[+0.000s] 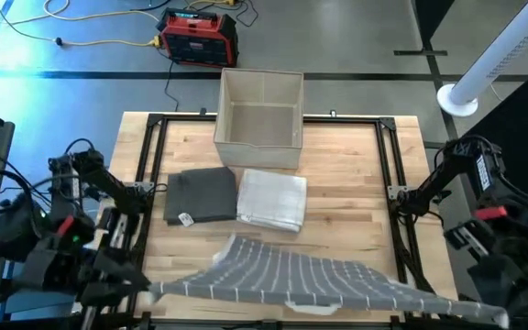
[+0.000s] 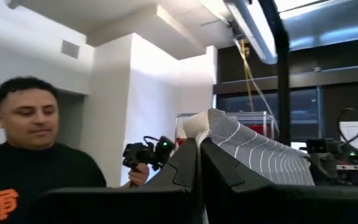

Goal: Fold towel
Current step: Fold the gray squared towel

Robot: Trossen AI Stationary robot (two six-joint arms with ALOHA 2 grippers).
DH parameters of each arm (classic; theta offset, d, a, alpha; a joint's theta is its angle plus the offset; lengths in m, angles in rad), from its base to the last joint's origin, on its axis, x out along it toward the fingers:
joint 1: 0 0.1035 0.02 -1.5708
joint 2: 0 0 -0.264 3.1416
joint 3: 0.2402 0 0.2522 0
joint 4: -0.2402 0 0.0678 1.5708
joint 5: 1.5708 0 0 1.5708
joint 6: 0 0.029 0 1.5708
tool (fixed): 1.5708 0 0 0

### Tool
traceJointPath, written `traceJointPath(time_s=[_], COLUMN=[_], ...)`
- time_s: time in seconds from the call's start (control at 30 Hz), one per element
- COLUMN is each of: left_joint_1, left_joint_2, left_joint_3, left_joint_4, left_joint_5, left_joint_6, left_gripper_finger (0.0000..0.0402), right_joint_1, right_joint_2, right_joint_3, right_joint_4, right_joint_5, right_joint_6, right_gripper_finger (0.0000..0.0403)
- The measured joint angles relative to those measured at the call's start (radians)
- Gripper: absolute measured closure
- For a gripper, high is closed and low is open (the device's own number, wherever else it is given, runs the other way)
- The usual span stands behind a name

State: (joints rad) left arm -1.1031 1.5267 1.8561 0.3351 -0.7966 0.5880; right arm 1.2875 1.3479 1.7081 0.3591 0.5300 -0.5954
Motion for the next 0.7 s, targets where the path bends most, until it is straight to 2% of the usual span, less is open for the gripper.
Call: traceJointPath(time_s=[0.17,0.33,0.47,0.6,0.7], left_joint_1=[-0.001,-0.001,-0.002,0.032,0.104], left_joint_2=[0.010,0.018,0.025,0.023,0.025], left_joint_3=[0.000,0.001,0.001,0.002,0.001], left_joint_4=[0.097,0.191,0.266,0.156,-0.080], left_joint_5=[0.024,0.048,0.067,-0.142,-0.243], left_joint_6=[0.085,0.168,0.235,0.233,0.077], left_gripper_finger=[0.0401,0.0401,0.0401,0.0401,0.0401], right_joint_1=[0.019,-0.022,-0.037,-0.037,-0.038], right_joint_2=[0.007,0.016,0.014,0.014,0.013], right_joint_3=[0.000,0.000,0.000,0.000,0.000], right_joint_4=[0.069,0.030,0.006,-0.007,-0.009], right_joint_5=[0.041,0.281,0.335,0.336,0.341], right_joint_6=[-0.112,-0.036,-0.006,0.043,0.073], right_gripper_finger=[0.0403,0.0403,0.0403,0.0403,0.0403])
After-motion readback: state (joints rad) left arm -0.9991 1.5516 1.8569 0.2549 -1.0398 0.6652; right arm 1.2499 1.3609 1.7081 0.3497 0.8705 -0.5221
